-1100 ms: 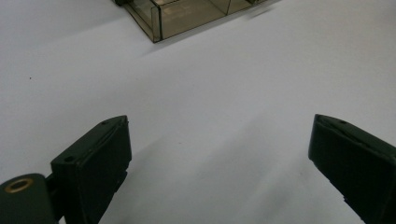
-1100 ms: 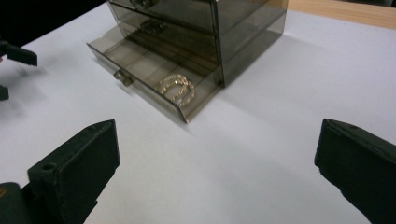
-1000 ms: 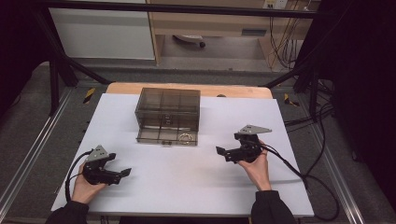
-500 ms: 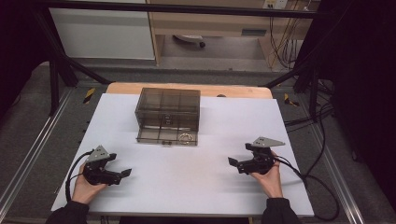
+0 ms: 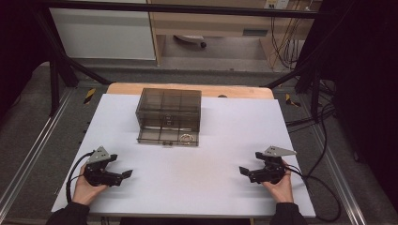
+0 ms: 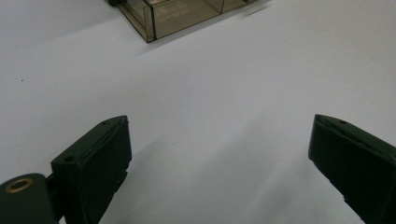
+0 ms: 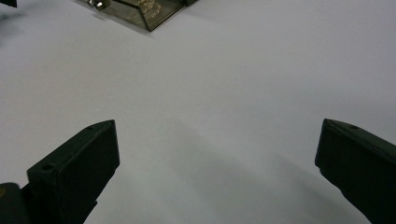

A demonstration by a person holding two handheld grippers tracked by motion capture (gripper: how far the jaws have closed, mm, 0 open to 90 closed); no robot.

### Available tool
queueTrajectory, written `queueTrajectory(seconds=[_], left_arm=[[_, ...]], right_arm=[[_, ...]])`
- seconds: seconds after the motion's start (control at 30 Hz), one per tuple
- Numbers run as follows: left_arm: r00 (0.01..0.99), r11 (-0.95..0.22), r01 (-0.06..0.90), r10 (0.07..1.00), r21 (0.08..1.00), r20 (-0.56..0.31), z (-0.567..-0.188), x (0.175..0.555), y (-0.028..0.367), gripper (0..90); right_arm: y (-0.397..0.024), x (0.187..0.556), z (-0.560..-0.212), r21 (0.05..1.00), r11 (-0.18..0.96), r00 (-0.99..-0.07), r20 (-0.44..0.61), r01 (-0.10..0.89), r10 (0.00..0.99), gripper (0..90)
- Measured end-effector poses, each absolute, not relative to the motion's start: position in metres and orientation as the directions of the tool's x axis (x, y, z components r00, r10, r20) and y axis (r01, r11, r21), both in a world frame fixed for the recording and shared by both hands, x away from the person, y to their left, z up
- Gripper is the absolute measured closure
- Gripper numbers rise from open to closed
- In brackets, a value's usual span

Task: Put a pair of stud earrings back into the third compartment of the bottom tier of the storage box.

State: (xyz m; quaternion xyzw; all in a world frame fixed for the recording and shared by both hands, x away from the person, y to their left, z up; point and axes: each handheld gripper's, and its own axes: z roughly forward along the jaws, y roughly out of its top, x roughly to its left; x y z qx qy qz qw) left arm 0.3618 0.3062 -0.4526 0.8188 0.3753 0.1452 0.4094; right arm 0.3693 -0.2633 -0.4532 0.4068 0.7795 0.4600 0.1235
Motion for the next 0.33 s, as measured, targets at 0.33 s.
queueTrajectory(seconds=[0.33], left_arm=[[0.678, -0.385, 0.494, 0.732, 0.779, -0.068, -0.453, 0.3613, 0.3054, 6.0]], right_arm=[[-0.267, 0.3664, -0.4563, 0.807, 0.251, -0.635, 0.187, 0.534, 0.749, 0.6]])
